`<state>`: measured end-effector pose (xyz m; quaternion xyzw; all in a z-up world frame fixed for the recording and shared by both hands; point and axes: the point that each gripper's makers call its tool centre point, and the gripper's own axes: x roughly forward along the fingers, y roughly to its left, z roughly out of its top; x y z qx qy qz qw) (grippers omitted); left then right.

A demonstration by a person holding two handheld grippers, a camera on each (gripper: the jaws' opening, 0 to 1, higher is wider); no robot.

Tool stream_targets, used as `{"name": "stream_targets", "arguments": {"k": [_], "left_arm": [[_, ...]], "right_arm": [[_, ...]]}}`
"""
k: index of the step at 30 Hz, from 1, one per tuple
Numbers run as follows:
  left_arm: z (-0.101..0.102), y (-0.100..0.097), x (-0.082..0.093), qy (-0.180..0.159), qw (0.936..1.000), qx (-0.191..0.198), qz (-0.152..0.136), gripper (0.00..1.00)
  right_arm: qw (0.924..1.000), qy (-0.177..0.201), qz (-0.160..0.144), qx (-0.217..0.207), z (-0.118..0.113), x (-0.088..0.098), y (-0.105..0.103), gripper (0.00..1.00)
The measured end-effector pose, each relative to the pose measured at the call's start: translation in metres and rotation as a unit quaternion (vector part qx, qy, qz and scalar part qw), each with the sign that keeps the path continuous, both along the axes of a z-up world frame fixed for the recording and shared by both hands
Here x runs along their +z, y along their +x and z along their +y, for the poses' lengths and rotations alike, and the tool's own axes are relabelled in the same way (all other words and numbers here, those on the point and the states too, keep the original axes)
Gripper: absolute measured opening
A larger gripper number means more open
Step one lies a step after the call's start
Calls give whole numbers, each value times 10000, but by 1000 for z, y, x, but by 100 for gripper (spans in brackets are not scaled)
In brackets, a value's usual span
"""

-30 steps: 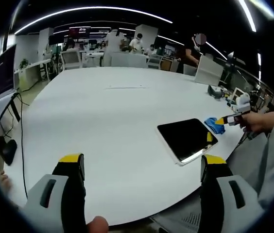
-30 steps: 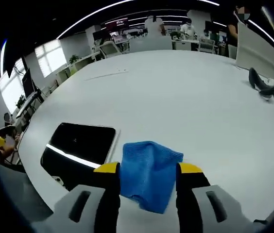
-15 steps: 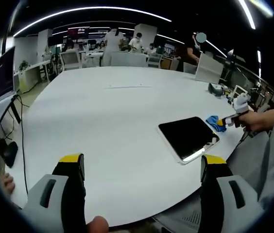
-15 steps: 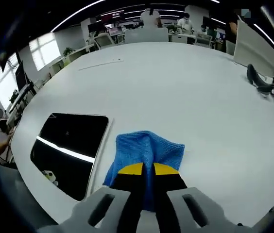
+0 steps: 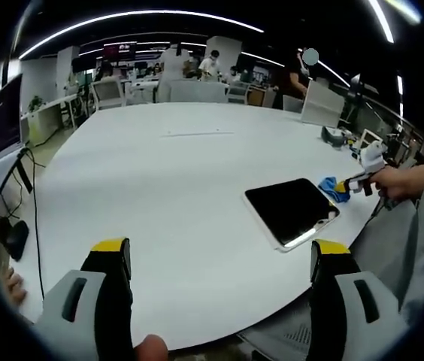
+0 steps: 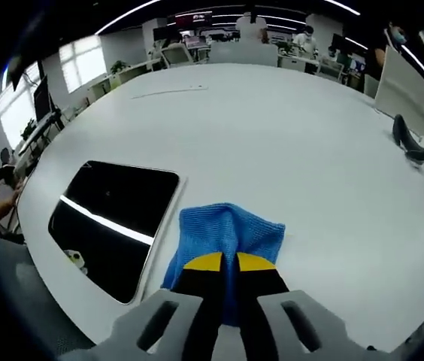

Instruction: Wipe the mirror surface with the cleaning cloth until all visible marks leave the cleaned area.

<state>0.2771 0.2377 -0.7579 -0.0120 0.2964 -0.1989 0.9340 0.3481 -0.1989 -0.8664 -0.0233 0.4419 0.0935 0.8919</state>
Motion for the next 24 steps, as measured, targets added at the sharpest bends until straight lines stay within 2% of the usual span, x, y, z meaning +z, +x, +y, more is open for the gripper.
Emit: {"name": "stream_targets", "arguments": {"k": [3,5,8,9,12,17,20,24], "left_arm": [[1,1,0,15,10000,-17,5,99],[1,2,-1,29,10000,-29,26,99],[-2,3,-1,32,10000,-71,18,99],[-3,4,-1,25,10000,-89,18,99],[-6,5,-1,16,9999,-139,17,99],[-8,6,-2,34,9997,-227,13,99],[-9,6,-3,7,9997,-240,35,99],[-8,6,-7,1,9996,-256,72,99]], "right_arm": [[9997,141,-210,27,5,14,13,0],[9991,373,-194,101,16,20,18,0],[9986,458,-252,39,20,30,27,0],[9980,530,-316,-125,21,34,32,0],[9973,672,-288,-115,28,39,37,0],[9974,678,-209,-132,38,32,42,0],[9984,526,-173,-114,42,24,48,0],[9965,641,-63,-534,46,18,55,0]]}}
